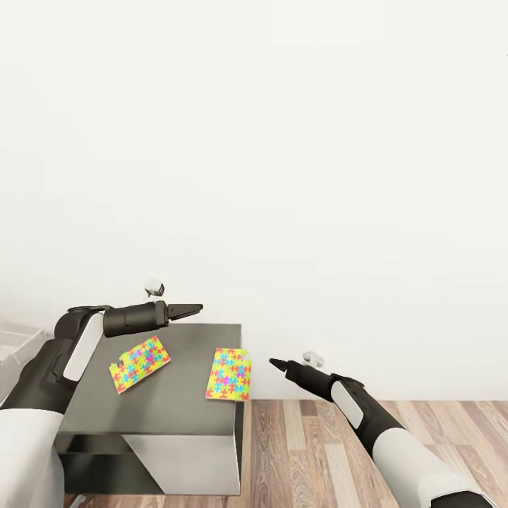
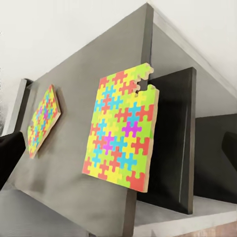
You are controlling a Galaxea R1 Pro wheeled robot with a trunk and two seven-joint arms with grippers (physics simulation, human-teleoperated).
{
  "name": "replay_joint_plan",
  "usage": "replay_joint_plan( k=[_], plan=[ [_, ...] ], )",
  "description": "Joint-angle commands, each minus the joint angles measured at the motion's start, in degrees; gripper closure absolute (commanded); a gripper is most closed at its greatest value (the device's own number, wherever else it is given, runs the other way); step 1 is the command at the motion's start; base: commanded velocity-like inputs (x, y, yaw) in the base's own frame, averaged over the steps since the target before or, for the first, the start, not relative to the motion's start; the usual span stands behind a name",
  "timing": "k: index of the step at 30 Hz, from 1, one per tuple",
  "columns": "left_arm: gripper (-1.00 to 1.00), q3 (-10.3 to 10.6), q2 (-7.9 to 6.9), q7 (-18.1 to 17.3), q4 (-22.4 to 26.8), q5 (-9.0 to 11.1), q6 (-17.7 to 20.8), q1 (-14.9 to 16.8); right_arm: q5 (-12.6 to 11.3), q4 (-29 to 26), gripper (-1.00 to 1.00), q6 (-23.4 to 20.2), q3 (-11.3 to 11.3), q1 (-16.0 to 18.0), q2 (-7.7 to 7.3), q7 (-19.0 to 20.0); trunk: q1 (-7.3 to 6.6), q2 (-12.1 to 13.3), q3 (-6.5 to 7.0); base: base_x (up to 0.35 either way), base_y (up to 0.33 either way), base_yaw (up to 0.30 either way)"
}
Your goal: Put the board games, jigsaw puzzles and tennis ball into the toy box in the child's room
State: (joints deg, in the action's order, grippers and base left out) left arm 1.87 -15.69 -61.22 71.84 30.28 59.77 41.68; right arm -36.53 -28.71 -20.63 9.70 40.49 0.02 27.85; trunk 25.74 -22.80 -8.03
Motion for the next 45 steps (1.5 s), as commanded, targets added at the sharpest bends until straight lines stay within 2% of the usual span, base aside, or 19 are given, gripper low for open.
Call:
replay_joint_plan(
  k=[1,20,29,45],
  plan=[
    [-1.00,0.1,-0.04,-0.1,0.0,0.0,0.2,0.1,-0.3,0.0,-1.00,-0.3,0.1,0.0,-0.02,0.0,0.04,-0.1,-0.03,0.000,0.000,0.058],
    [-1.00,0.1,-0.04,-0.2,0.0,0.5,0.2,0.1,-0.3,0.0,-1.00,-0.3,0.1,0.1,-0.05,0.0,0.04,-0.1,1.71,0.000,0.000,0.068],
    [-1.00,0.1,-0.04,-0.2,0.0,0.5,0.2,0.1,-0.3,0.0,-1.00,-0.3,0.1,0.0,-0.10,0.0,2.01,-3.7,0.77,0.000,0.000,0.073],
    [-1.00,0.1,0.01,-0.2,0.0,0.4,0.2,0.1,-0.3,0.0,-1.00,0.0,-0.2,0.1,-0.11,-0.7,5.53,-10.1,-2.00,0.000,0.000,0.010]
  ],
)
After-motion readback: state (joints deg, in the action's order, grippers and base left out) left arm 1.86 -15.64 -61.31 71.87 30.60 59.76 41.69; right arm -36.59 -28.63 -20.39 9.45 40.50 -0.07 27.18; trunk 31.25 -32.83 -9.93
